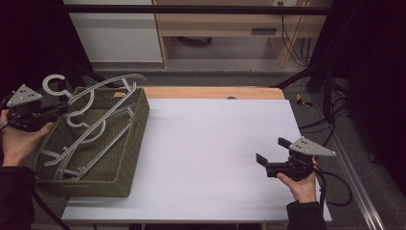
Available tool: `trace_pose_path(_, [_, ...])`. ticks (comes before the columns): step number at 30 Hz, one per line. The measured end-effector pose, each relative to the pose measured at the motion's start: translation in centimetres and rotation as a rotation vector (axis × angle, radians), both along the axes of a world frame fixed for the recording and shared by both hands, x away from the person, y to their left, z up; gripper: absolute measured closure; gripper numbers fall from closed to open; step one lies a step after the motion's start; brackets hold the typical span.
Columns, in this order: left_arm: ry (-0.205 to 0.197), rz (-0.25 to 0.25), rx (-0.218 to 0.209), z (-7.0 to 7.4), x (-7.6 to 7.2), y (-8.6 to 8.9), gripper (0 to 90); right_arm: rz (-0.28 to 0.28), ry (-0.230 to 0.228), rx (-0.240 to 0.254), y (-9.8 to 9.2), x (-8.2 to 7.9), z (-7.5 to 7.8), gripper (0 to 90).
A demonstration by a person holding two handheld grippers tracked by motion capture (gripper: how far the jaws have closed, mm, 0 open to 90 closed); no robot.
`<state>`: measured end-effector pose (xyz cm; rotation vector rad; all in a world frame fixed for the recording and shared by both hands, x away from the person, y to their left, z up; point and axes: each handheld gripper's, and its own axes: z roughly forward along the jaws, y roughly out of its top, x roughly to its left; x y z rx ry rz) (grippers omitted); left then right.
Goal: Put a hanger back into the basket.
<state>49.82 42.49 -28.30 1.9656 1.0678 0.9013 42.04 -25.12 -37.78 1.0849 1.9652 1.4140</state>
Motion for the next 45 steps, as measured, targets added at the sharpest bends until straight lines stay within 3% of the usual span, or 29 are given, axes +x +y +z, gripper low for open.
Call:
trace_pose_path(18, [0.052,0.029,0.014,-3.1,0.6,1.7,83.0,-0.001,0.005,-0.003,0.1,0.1,-0.1,1.6])
trace_pose_path(26, [0.082,0.043,0.04,-4.5,0.8,2.2,83.0,-0.001,0.006,-0.004,0.1,0.2,-0.2,1.7])
trace_pose_path(31, [0.087,0.034,0.048,-4.7,0.9,2.1,83.0,-0.003,0.009,-0.004,0.2,0.2,-0.2,1.7])
trace_pose_path(39, [0.06,0.013,0.08,-3.6,1.3,1.3,83.0,-0.001,0.014,-0.006,0.3,0.3,-0.3,1.7])
trace_pose_path(45, [0.071,0.017,0.11,-4.6,2.3,0.2,83.0,0.0,0.015,-0.007,0.3,0.3,-0.4,1.6])
